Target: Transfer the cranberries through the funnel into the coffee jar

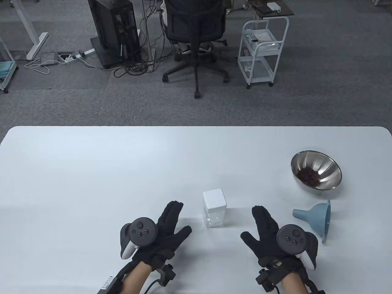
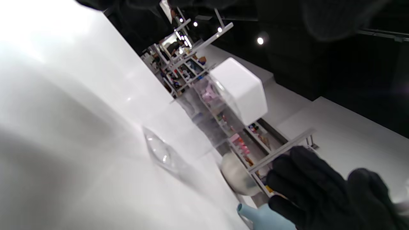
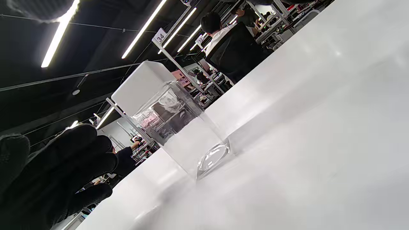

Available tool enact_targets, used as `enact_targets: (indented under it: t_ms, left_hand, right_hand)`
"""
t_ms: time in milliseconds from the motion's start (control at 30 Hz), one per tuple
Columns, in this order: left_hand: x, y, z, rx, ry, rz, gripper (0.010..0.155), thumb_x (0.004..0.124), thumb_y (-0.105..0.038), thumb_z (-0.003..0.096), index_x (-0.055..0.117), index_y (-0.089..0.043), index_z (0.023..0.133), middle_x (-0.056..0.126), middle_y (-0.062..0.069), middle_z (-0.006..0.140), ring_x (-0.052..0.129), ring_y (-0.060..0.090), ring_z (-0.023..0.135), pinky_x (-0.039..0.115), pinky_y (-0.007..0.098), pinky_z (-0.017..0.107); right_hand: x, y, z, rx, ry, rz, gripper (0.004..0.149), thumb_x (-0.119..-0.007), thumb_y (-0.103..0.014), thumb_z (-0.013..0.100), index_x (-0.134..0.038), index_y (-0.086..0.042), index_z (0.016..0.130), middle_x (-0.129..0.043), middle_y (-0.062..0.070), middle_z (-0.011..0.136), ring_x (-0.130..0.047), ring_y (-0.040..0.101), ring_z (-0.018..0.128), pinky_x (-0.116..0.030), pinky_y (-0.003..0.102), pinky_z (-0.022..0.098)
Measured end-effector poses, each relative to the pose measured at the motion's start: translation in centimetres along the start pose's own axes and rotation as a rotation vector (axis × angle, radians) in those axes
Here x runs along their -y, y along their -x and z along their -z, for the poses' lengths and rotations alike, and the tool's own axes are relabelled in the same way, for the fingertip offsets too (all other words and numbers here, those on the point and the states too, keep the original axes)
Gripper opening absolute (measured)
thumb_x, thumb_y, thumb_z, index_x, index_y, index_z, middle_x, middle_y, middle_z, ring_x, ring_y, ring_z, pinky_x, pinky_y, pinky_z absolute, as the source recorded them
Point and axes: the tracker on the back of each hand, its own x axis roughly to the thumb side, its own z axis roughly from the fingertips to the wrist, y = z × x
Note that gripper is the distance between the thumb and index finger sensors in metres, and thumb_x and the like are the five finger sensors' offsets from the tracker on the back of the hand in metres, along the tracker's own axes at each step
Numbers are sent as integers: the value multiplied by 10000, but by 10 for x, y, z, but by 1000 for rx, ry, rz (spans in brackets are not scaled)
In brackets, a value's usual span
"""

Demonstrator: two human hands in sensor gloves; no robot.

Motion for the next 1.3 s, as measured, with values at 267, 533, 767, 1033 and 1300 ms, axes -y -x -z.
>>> enact_targets:
  t_ms: [267, 533, 767, 1033, 1300]
  left_hand:
    - [2, 1, 12, -26, 46, 53, 955, 661, -690, 487, 251, -147, 1158, 245, 180, 1225, 364, 511, 1140, 498, 673, 772]
    - [19, 5, 56, -141, 159, 72, 1070, 786, -665, 441, 152, -163, 1142, 186, 130, 1227, 345, 479, 1145, 486, 640, 790]
    - [44, 10, 87, -213, 225, -15, 1094, 863, -609, 416, 126, -213, 1120, 171, 71, 1229, 245, 491, 1136, 407, 674, 783]
    - [57, 7, 97, -216, 173, -106, 925, 900, -524, 429, 326, -258, 1103, 378, 28, 1218, 371, 432, 1150, 457, 656, 777]
    - [50, -12, 83, -133, 94, -95, 905, 928, -517, 412, 413, -205, 1087, 489, 98, 1184, 538, 449, 1113, 548, 646, 753]
  right_hand:
    - [4, 1, -1, -9, 15, 4, 927, -685, -688, 428, -329, -110, 1059, -329, 205, 1154, -422, 486, 1032, -493, 611, 702]
    - [7, 0, -1, 0, 26, 15, 926, -686, -687, 428, -329, -110, 1059, -328, 208, 1154, -420, 486, 1032, -494, 610, 702]
    - [6, 0, -1, 7, 21, 12, 928, -688, -686, 427, -329, -109, 1059, -328, 207, 1154, -421, 487, 1032, -494, 610, 702]
    - [5, 2, -1, -12, 32, 10, 913, -695, -673, 432, -347, -107, 1058, -341, 207, 1152, -430, 487, 1029, -501, 603, 702]
    - [15, -10, 1, 5, 73, -27, 900, -712, -662, 435, -399, -88, 1053, -393, 224, 1144, -485, 497, 1009, -538, 580, 694]
